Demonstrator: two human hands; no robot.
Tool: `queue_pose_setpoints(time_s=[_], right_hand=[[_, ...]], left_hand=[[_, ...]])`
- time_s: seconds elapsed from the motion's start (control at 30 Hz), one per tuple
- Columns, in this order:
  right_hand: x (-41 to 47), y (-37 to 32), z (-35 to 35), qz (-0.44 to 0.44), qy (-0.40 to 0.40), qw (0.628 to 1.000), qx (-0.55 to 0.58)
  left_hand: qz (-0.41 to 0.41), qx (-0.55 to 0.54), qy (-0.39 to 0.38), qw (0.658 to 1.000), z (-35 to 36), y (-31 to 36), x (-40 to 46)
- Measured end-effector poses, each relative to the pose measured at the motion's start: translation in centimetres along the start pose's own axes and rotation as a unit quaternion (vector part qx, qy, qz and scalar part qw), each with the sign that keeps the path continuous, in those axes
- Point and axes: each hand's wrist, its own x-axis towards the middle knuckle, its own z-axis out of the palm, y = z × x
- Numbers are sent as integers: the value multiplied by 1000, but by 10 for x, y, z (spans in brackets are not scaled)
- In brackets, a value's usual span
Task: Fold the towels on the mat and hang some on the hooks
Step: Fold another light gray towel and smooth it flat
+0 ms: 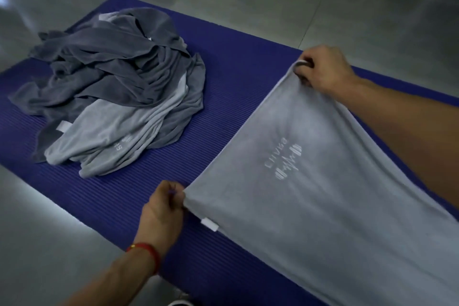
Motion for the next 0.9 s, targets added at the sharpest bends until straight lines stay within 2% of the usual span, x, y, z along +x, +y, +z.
queue_pose_setpoints(time_s=[0.13, 0.27, 0.4, 0.47, 0.5, 0.57, 0.6, 0.7, 0.77, 0.83, 0.9], right_hand=[[30, -33, 44, -14, -45, 999, -15], [25, -36, 105, 2, -96, 995, -26], [8, -26, 138, -48, -233, 971, -19], [-15, -17, 144, -81, -258, 962, -27], [-30, -11, 144, -97, -253, 962, -35], [-66, 7, 141, -134, -236, 961, -61], [-87, 17, 135, -154, -231, 957, -82], [-159, 52, 101, -222, -219, 941, -129], [-213, 79, 67, -245, -225, 932, -142], [-267, 100, 28, -197, -250, 938, -139], [-322, 114, -11, -89, -274, 947, -143]], left_hand=[[61, 84, 1, 995, -19, -6, 12], [37, 113, 22, 993, -25, -29, 20], [11, 144, -19, 989, -24, -41, 28], [35, 175, -17, 984, -20, -42, 29], [74, 199, 0, 977, -17, -42, 28], [197, 289, 20, 937, -9, -39, 21], [262, 318, 5, 911, -2, -34, 15], [430, 296, -126, 844, 35, -17, -15], [523, 264, -217, 781, 68, -11, -39], [589, 239, -285, 717, 96, -9, -58], [637, 240, -319, 659, 117, -9, -69]])
